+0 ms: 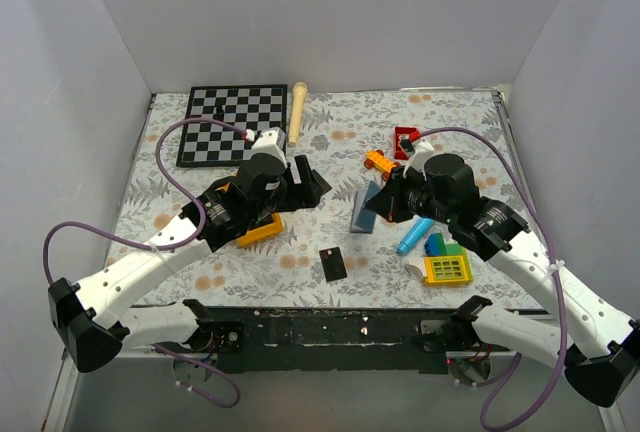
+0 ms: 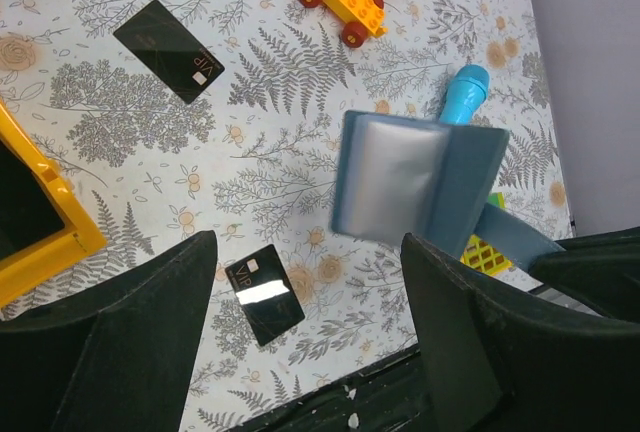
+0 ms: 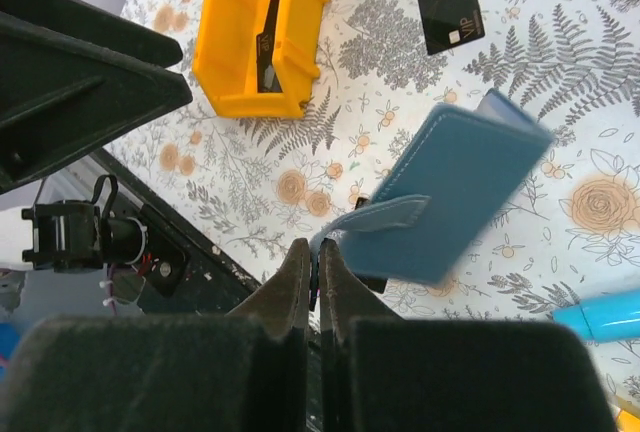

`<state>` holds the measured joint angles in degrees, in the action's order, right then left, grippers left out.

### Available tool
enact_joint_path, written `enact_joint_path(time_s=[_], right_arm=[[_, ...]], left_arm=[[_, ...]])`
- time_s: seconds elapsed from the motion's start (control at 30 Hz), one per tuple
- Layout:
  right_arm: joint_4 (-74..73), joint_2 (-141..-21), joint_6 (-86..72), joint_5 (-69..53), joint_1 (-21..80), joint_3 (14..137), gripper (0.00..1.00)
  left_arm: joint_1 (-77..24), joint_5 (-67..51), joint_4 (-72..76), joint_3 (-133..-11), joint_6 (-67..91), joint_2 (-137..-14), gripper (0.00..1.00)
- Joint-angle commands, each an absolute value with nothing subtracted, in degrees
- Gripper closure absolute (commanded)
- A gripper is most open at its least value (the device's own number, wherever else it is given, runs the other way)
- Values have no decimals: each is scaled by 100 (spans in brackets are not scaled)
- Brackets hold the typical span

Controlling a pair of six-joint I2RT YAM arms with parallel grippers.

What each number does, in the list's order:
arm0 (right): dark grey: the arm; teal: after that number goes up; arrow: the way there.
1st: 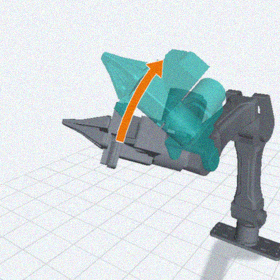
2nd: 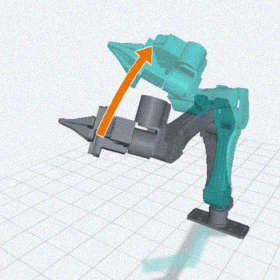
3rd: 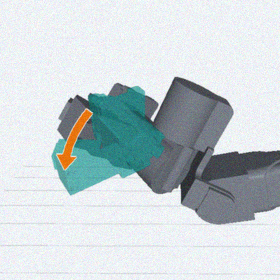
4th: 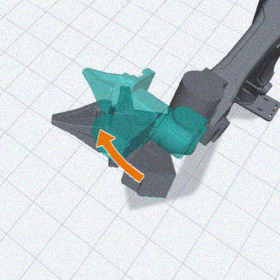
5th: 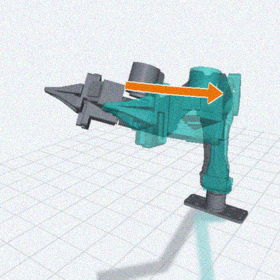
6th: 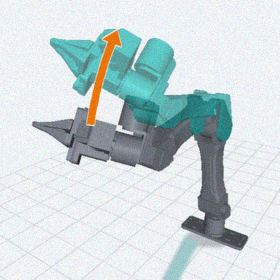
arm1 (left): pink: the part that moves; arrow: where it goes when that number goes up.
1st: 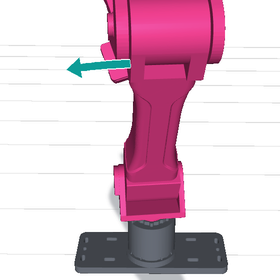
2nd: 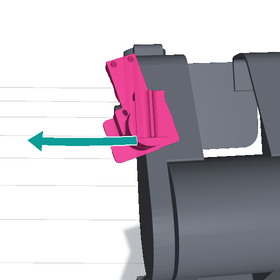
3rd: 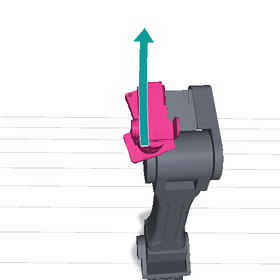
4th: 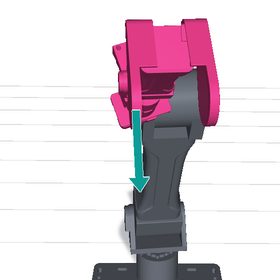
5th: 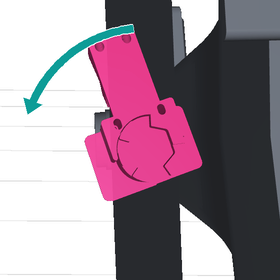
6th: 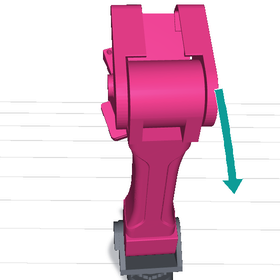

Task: Put the credit cards into the card holder
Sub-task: Open the card holder at the center of the board.

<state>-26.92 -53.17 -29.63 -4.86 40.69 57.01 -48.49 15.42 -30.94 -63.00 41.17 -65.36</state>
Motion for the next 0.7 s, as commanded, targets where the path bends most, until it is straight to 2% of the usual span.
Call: enact_joint_path(time_s=[0.0,0.2,0.47,0.67], right_arm=[[-2426,-5414,-2909,-782,4078,5880,99],[-2610,-5835,-3286,-361,4008,5722,99],[-1978,-6346,-3560,-405,3542,4562,99],[-1837,-6380,-3200,-1027,3542,4868,99]], left_arm=[[-4843,1345,-2971,-6179,4184,-6363,26],[-4843,1274,-2769,-5828,4271,-6258,26],[-4843,1283,-2751,-5652,4324,-6135,26],[-4834,1459,-2786,-5590,4298,-5959,26]])
